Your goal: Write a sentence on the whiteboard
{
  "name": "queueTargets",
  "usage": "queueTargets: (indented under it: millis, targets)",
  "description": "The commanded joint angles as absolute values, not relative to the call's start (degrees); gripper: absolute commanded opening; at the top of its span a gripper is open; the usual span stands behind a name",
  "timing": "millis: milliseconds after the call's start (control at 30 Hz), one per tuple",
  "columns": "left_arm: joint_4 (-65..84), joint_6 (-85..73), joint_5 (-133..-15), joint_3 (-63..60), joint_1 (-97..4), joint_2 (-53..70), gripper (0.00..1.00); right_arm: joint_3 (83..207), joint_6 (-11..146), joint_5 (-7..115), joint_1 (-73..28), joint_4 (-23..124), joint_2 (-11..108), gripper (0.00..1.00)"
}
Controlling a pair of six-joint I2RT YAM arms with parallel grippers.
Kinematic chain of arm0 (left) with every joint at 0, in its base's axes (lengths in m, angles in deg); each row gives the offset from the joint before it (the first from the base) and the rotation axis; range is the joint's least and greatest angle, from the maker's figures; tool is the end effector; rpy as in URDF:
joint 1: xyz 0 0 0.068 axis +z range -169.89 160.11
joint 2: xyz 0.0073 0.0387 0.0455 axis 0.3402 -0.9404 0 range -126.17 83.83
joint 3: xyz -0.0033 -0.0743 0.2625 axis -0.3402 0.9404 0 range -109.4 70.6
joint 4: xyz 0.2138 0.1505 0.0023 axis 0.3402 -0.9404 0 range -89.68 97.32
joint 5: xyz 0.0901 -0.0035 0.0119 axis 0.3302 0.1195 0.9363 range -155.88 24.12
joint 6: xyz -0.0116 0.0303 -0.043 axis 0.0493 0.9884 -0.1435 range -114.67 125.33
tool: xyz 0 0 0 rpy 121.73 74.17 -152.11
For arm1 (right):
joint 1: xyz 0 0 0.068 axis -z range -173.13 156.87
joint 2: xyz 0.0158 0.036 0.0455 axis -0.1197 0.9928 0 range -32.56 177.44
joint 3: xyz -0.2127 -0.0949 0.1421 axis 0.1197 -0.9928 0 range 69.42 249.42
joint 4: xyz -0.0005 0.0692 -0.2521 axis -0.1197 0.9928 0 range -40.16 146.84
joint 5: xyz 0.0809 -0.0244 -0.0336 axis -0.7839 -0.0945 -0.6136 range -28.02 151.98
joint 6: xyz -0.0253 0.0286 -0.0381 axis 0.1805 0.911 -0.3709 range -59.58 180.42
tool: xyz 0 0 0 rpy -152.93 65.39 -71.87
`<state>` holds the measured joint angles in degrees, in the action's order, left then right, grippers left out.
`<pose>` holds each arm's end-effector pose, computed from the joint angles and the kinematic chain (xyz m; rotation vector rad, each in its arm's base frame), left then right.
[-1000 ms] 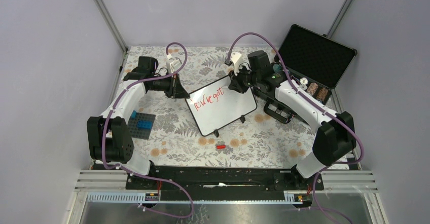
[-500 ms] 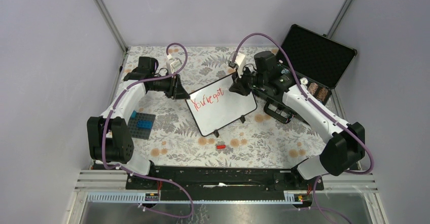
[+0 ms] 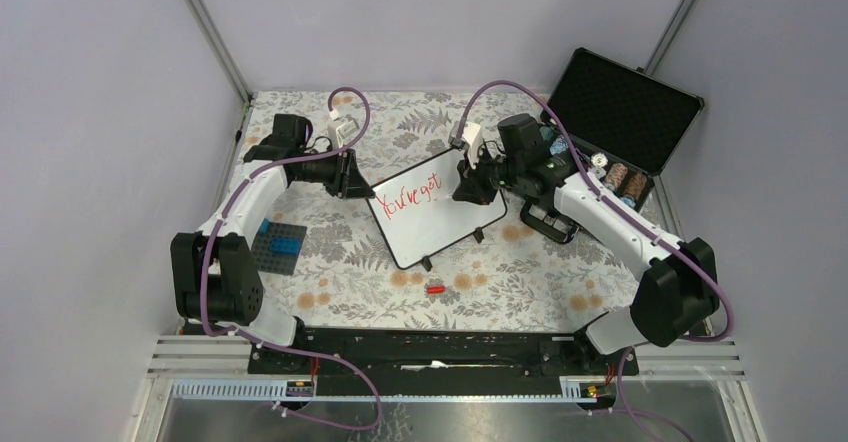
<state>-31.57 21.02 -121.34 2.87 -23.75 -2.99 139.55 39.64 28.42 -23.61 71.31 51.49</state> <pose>0.3038 -0.0499 0.2738 0.7229 2.1800 -1.1205 0.2739 0.1840 0.3153 -1.2239 1.7824 0.7353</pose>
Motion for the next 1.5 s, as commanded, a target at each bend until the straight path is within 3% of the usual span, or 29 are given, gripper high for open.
queueTargets:
  millis: [0, 300, 767, 1467]
  targets:
    - [-29.93, 22.22, -122.31, 3.04, -24.01, -1.55, 0.27, 139.24, 40.54, 29.07, -23.89, 69.71, 49.5, 0.0]
    - [-29.87, 22.03, -121.93, 2.66, -24.11, -2.08, 0.12, 140.01, 41.11, 34.26, -21.73, 66.77, 50.08, 0.0]
    - [-29.89, 22.12, -121.35, 2.16, -24.19, -2.98, 0.0, 142.05, 41.87, 39.13, -20.99, 63.95, 52.49, 0.0]
    - [-29.86, 22.11, -121.09, 2.13, -24.28, -3.2, 0.0, 144.77, 42.32, 36.61, -20.99, 63.68, 55.96, 0.0]
